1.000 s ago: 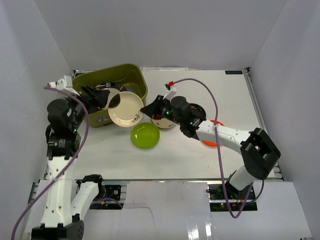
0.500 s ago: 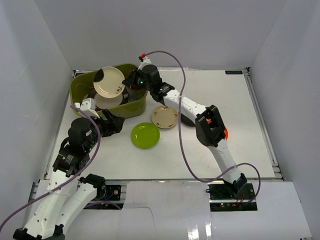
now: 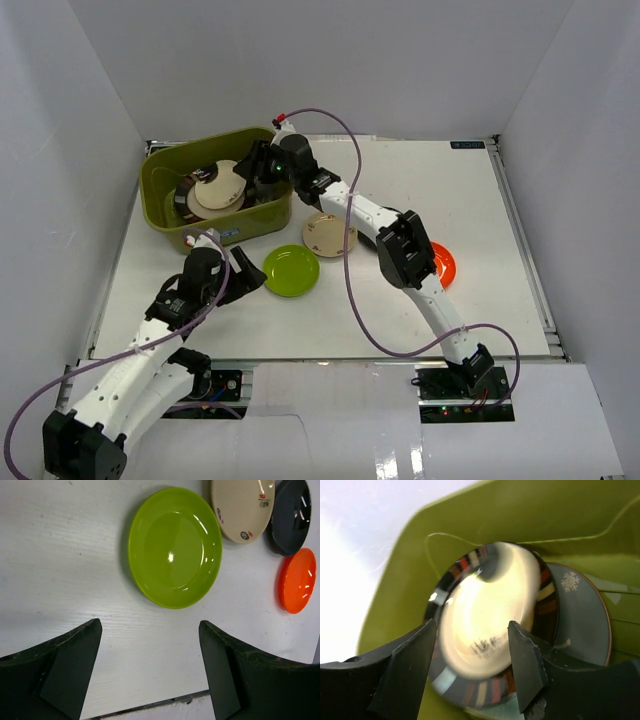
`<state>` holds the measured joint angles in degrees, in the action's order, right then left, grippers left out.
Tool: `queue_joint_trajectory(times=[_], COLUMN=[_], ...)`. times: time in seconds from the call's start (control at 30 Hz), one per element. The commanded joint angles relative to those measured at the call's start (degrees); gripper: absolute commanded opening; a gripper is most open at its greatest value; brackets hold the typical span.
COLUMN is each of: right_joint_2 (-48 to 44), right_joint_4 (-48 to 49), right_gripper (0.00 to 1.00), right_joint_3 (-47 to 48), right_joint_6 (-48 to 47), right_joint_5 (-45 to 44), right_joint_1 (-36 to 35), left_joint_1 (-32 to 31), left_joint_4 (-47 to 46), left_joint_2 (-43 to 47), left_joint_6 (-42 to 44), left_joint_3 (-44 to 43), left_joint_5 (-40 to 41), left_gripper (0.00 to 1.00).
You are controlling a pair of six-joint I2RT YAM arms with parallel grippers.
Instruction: Place the plates into the plastic bin on the countertop
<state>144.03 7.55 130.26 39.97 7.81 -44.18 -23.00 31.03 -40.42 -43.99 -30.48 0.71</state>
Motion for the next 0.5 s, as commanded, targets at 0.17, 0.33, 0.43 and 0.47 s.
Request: queue_joint_trajectory(times=[0.17,0.33,0.43,0.47], right_joint_2=[-31.3,-51.6,-60.5,-62.3], right_joint_4=[9.8,17.3,18.1,18.3], right_gripper=[0.61,0.18,0.08,0.08], right_joint_3=[-32.2,-62.5,-78.0,-81.3], right_joint_6=[-5.5,-6.0,-5.8,-5.8], right_joint_5=[6.8,7.1,3.4,2.7], right_joint_1=[4.5,7.4,8.4,8.7], left_joint_1=[-0.4,-1.7,-2.0,-2.1], left_joint_4=[-14.5,-20.4,-22.1,-22.1], left_joint_2=[-13.5,-20.8,-23.5,-24.5], left_joint_6=[-3.0,-1.9,-1.6,-1.5], left_joint_3=[4.5,4.5,3.6,3.3], left_joint_5=[-6.6,-7.4,-5.1,-4.5], left_gripper=[0.90,0.88,0.83,0.81])
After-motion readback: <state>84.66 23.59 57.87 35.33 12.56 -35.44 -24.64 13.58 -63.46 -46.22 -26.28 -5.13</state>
